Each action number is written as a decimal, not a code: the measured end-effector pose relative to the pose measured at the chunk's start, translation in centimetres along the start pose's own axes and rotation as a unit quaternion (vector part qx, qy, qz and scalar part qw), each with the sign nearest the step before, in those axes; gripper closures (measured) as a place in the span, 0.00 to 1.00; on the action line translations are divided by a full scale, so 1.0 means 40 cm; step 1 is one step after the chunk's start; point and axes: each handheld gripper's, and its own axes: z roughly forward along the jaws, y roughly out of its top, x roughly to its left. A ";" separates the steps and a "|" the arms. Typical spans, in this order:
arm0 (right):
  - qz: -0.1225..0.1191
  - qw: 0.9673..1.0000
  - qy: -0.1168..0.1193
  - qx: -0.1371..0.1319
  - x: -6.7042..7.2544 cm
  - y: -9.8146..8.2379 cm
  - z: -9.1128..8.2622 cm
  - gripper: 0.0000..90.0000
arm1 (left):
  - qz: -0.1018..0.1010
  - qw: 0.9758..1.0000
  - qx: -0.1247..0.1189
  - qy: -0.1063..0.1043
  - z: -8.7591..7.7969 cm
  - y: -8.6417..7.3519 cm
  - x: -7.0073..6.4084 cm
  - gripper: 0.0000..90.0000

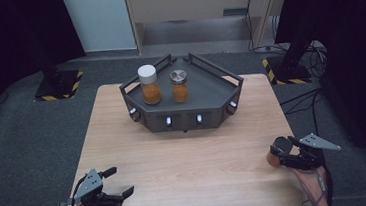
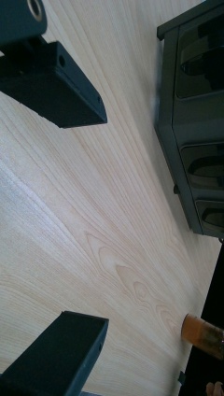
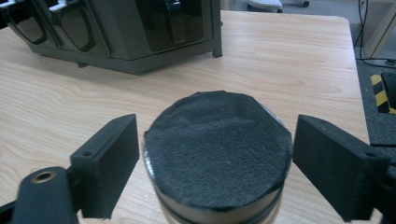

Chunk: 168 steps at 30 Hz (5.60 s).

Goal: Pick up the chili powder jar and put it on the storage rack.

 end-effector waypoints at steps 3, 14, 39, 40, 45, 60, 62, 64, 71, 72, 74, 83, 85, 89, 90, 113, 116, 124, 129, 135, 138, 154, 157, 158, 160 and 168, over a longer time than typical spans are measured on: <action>0.007 1.000 0.004 0.001 -0.007 -0.002 0.004 0.21 | 0.000 1.000 0.000 0.000 0.000 0.000 0.000 0.03; -0.018 1.000 0.002 -0.010 0.002 -0.008 0.002 0.38 | 0.000 1.000 -0.001 0.000 0.000 0.000 0.000 0.03; -0.054 0.997 0.051 -0.010 0.033 0.064 0.026 0.39 | 0.000 1.000 -0.001 0.000 -0.001 -0.001 0.000 0.03; -0.055 0.997 0.055 -0.010 0.035 0.069 0.029 0.39 | 0.000 1.000 -0.001 0.000 -0.001 -0.001 0.000 0.03; -0.066 0.995 0.075 -0.010 0.049 0.099 0.046 0.39 | 0.000 1.000 -0.001 0.000 -0.001 0.000 0.000 0.03; -0.093 0.988 0.123 -0.003 0.090 0.205 0.092 0.39 | 0.001 1.000 -0.001 -0.002 -0.001 0.000 0.001 0.04; -0.095 0.987 0.127 -0.001 0.097 0.220 0.098 0.39 | 0.001 1.000 -0.001 -0.002 -0.001 -0.001 0.001 0.03; -0.096 0.987 0.132 0.000 0.102 0.234 0.104 0.39 | 0.000 1.000 -0.001 -0.002 -0.001 -0.001 0.001 0.03; -0.099 0.984 0.147 0.001 0.118 0.275 0.120 0.39 | 0.000 1.000 -0.002 -0.003 -0.001 -0.001 0.001 0.03; -0.101 0.984 0.149 0.002 0.121 0.283 0.123 0.39 | 0.000 1.000 -0.001 -0.003 -0.001 -0.001 0.001 0.03; -0.104 0.983 0.151 0.004 0.127 0.294 0.127 0.39 | 0.000 1.000 -0.001 -0.003 0.000 0.000 0.001 0.03; -0.116 0.980 0.160 0.007 0.153 0.348 0.144 0.39 | 0.000 1.000 -0.001 -0.004 -0.001 -0.001 0.002 0.04; -0.117 0.980 0.163 0.008 0.158 0.360 0.147 0.39 | 0.000 1.000 -0.001 -0.004 -0.001 -0.001 0.002 0.04; -0.119 0.979 0.164 0.008 0.166 0.383 0.155 0.39 | -0.001 1.000 -0.002 -0.004 -0.001 -0.001 0.002 0.04; -0.119 0.979 0.164 0.007 0.167 0.388 0.157 0.39 | 0.000 1.000 -0.002 -0.004 -0.001 -0.001 0.002 0.04; -0.111 0.983 0.149 0.002 0.212 0.504 0.214 0.39 | -0.001 1.000 -0.002 -0.004 -0.002 -0.002 0.002 0.04; -0.109 0.984 0.144 0.002 0.218 0.519 0.223 0.39 | -0.001 1.000 -0.003 -0.004 -0.002 -0.002 0.003 0.04; -0.105 0.986 0.131 -0.001 0.229 0.553 0.252 0.39 | -0.001 1.000 -0.003 -0.004 -0.002 -0.002 0.003 0.04; -0.108 0.987 0.122 -0.007 0.239 0.569 0.268 0.39 | -0.002 1.000 -0.003 -0.004 -0.002 -0.002 0.003 0.04; -0.103 0.988 0.114 -0.009 0.245 0.581 0.291 0.39 | -0.001 1.000 -0.003 -0.004 -0.003 -0.002 0.004 0.04; -0.104 0.989 0.108 -0.011 0.247 0.586 0.301 0.39 | -0.002 1.000 -0.004 -0.004 -0.003 -0.002 0.003 0.04; -0.096 0.992 0.075 -0.019 0.265 0.615 0.363 0.39 | -0.002 1.000 -0.005 -0.004 -0.004 -0.004 0.004 0.04; -0.092 0.993 0.069 -0.020 0.264 0.617 0.376 0.39 | -0.002 1.000 -0.006 -0.003 -0.004 -0.004 0.004 0.04; -0.090 0.993 0.069 -0.020 0.263 0.618 0.379 0.39 | -0.003 1.000 -0.006 -0.003 -0.004 -0.004 0.004 0.04; -0.089 0.994 0.064 -0.021 0.262 0.616 0.388 0.39 | -0.002 1.000 -0.006 -0.004 -0.004 -0.004 0.004 0.04; -0.083 0.995 0.048 -0.019 0.260 0.604 0.423 0.39 | -0.004 1.000 -0.007 -0.003 -0.004 -0.005 0.004 0.04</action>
